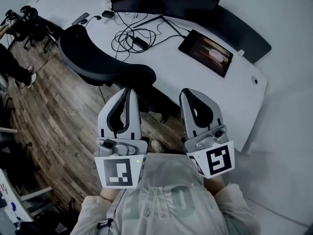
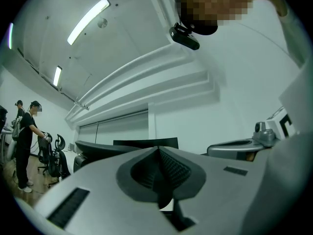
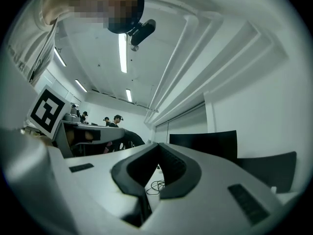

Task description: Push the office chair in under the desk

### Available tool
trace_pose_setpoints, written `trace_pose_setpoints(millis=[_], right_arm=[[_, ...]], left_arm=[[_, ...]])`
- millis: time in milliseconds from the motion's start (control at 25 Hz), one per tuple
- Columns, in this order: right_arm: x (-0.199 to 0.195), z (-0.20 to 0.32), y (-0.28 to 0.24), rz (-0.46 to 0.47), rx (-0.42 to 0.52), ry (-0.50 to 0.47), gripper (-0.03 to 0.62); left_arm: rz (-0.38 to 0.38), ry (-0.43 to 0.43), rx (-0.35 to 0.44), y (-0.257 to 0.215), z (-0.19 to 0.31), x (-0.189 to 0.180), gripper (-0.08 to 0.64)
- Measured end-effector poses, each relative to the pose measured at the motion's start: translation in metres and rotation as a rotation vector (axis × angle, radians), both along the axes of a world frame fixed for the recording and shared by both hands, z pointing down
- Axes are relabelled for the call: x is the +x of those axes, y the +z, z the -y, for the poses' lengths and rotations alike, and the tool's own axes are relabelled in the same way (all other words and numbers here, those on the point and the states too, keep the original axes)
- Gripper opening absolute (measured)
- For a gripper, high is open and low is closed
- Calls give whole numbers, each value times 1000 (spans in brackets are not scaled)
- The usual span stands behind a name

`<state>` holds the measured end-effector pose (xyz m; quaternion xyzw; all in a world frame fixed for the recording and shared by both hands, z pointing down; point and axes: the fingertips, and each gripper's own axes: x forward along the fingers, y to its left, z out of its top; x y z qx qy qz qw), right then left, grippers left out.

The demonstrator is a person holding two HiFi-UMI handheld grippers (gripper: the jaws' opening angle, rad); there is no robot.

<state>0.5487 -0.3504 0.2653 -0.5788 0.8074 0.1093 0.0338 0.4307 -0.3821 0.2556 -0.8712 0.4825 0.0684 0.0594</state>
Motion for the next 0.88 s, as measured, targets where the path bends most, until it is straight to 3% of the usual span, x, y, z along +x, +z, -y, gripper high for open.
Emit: trace_pose_setpoints(millis=[880], right_arm=[[3,-2,15,-29,-43,12,20]], left_arm=[[14,39,-11,6,-6,18,15]])
